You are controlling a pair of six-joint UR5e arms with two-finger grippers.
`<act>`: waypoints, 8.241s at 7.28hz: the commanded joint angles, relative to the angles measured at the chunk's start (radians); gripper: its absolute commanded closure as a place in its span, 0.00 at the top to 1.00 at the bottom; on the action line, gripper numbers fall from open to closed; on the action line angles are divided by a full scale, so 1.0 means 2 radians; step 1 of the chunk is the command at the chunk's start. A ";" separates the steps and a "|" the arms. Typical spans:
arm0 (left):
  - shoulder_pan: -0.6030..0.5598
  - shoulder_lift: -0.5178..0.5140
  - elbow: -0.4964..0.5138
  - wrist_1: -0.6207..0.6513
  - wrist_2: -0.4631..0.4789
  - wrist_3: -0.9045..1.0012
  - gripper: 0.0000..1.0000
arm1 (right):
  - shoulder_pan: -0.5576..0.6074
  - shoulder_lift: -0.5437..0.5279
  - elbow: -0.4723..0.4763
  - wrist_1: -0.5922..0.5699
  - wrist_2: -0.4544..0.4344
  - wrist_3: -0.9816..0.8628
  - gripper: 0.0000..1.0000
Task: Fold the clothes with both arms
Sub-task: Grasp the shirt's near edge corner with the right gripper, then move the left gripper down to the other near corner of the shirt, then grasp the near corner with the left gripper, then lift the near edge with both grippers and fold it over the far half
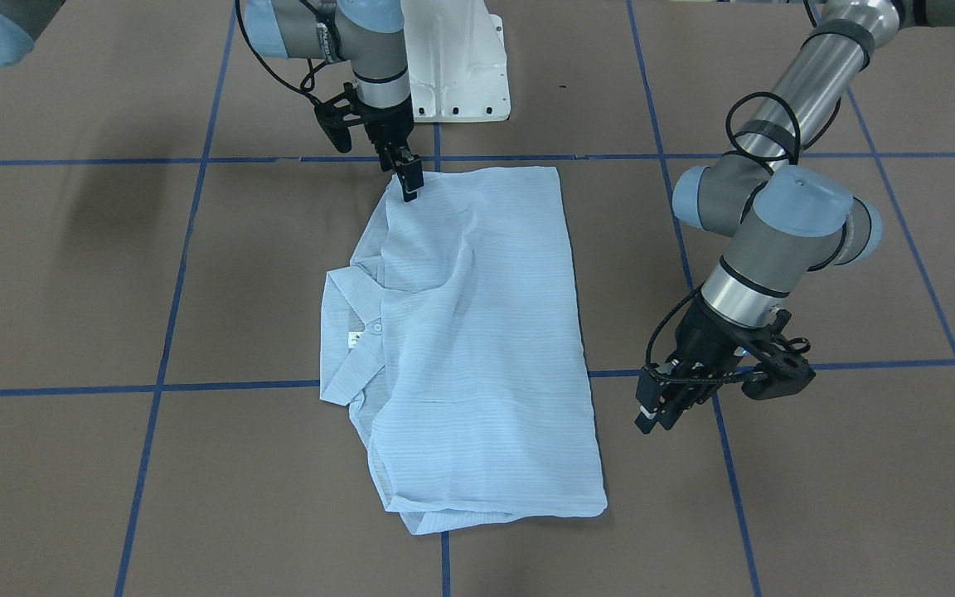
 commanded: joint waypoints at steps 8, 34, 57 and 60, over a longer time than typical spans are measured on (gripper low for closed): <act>0.000 0.003 -0.004 0.000 -0.001 -0.001 0.44 | -0.001 -0.004 0.017 -0.001 0.000 0.000 0.00; 0.354 0.213 -0.300 0.076 0.144 -0.375 0.61 | -0.001 -0.044 0.095 -0.024 0.005 -0.001 0.00; 0.159 0.068 -0.330 0.235 0.076 -0.332 0.00 | 0.199 0.059 0.091 -0.144 0.094 -0.116 0.00; 0.122 0.012 -0.199 0.181 0.076 -0.311 0.00 | 0.241 0.112 -0.053 -0.071 0.120 -0.169 0.00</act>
